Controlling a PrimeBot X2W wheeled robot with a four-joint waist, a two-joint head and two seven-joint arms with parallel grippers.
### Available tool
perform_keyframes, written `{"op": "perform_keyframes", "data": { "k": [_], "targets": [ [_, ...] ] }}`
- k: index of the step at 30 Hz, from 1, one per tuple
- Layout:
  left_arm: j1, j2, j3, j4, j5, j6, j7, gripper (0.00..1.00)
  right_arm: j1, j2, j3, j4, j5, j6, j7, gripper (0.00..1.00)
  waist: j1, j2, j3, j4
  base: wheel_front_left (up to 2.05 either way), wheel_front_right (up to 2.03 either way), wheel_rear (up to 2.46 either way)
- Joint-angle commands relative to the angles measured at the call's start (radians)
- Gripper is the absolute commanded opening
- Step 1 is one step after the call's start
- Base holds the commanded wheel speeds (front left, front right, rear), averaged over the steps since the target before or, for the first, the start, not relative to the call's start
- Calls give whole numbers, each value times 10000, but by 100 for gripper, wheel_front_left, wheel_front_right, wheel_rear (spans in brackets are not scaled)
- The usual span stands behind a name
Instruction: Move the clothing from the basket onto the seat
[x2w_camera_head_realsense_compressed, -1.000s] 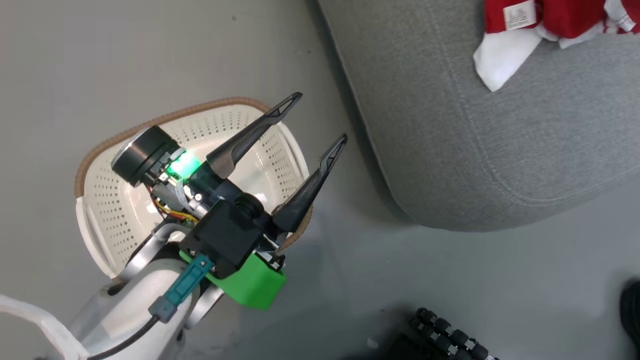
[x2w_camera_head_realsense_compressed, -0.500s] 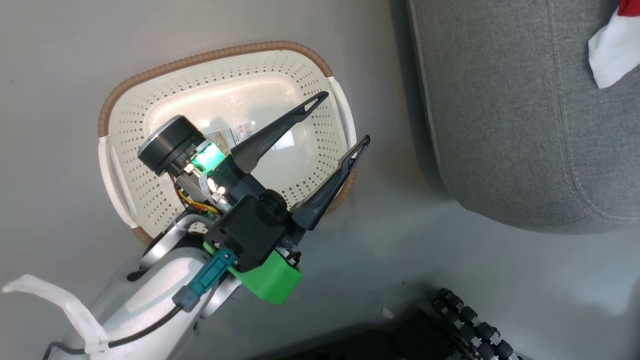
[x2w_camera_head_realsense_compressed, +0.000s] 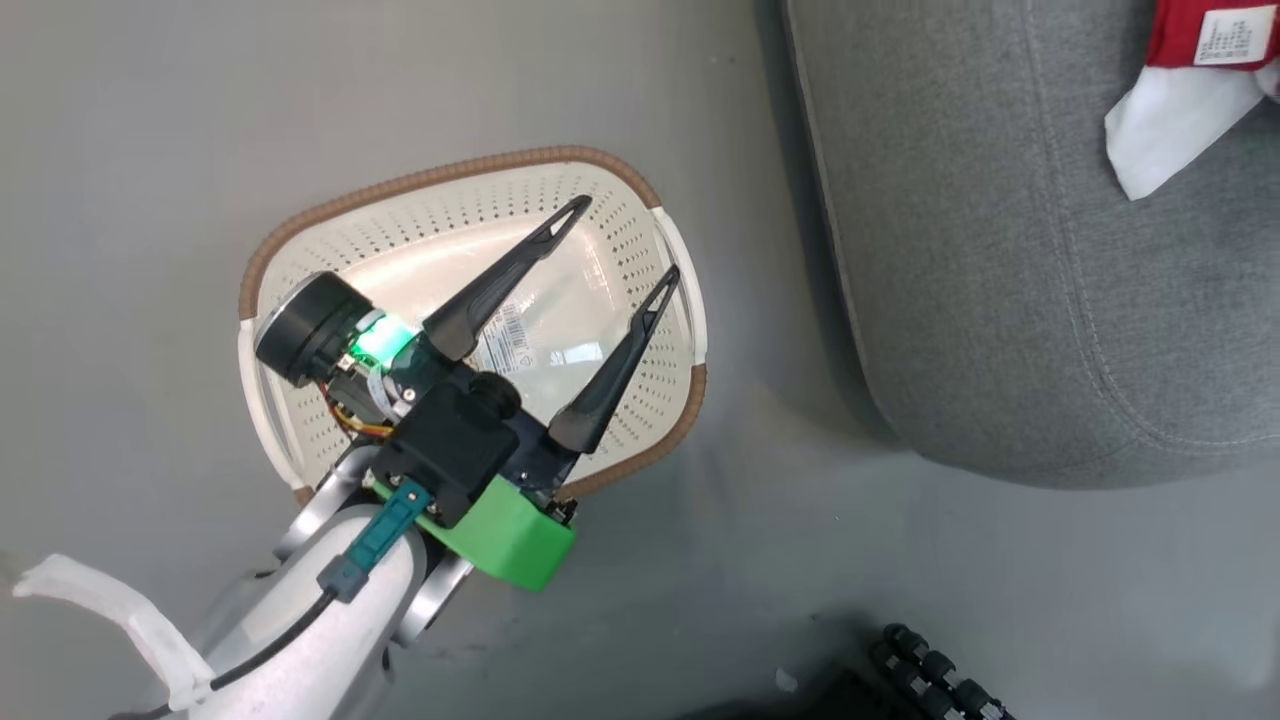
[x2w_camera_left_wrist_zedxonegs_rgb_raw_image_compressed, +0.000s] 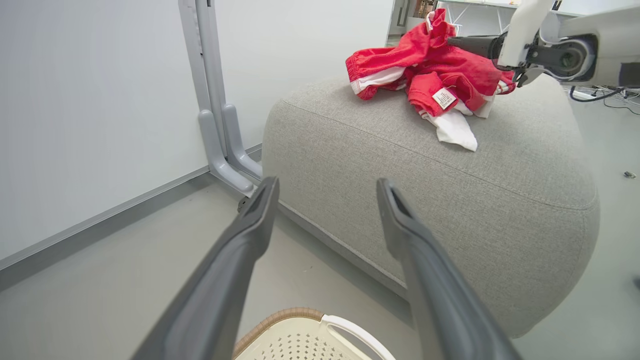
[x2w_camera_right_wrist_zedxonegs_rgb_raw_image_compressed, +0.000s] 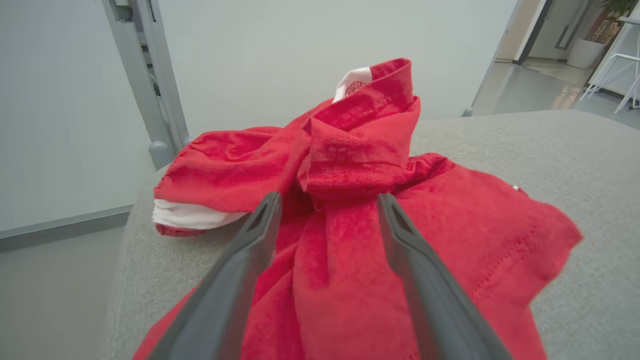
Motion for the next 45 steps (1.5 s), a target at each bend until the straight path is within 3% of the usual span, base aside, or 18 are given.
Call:
{"op": "perform_keyframes", "data": {
  "k": [1, 6, 15, 25, 34, 45],
  "targets": [
    [271, -6, 115, 103, -82, 146, -145, 100, 495, 245, -150, -439, -214, -7, -28, 100, 0, -1, -920, -5, 0, 0, 0],
    [832, -110, 328, 381, -466, 516, -456, 100, 1957, 940, -497, -1843, -790, -7, -28, 100, 0, -1, -1808, 105, 0, 0, 0],
    [1662, -312, 1112, 963, -1076, 1235, -995, 100, 4286, 2302, -245, -4258, -1542, -8, 97, 100, 0, -1, -3106, 578, 0, 0, 0],
    [2550, -650, 3139, 1010, -1500, 2082, -1210, 100, 6052, 3213, 880, -6465, -2033, -7, 719, 100, 0, -1, -3736, 1309, 0, 0, 0],
    [3654, -1057, 4780, 1145, -1326, 1797, -1206, 100, 6975, 3481, 1742, -7375, -2282, -7, 1137, 100, 0, -1, -4249, 1906, 0, 0, 0],
    [4817, -1508, 5330, 1769, -993, 916, -1196, 100, 8054, 3543, 1968, -7484, -2427, -7, 1437, 100, 0, -1, -5101, 2108, 0, 0, 0]
  ]
}}
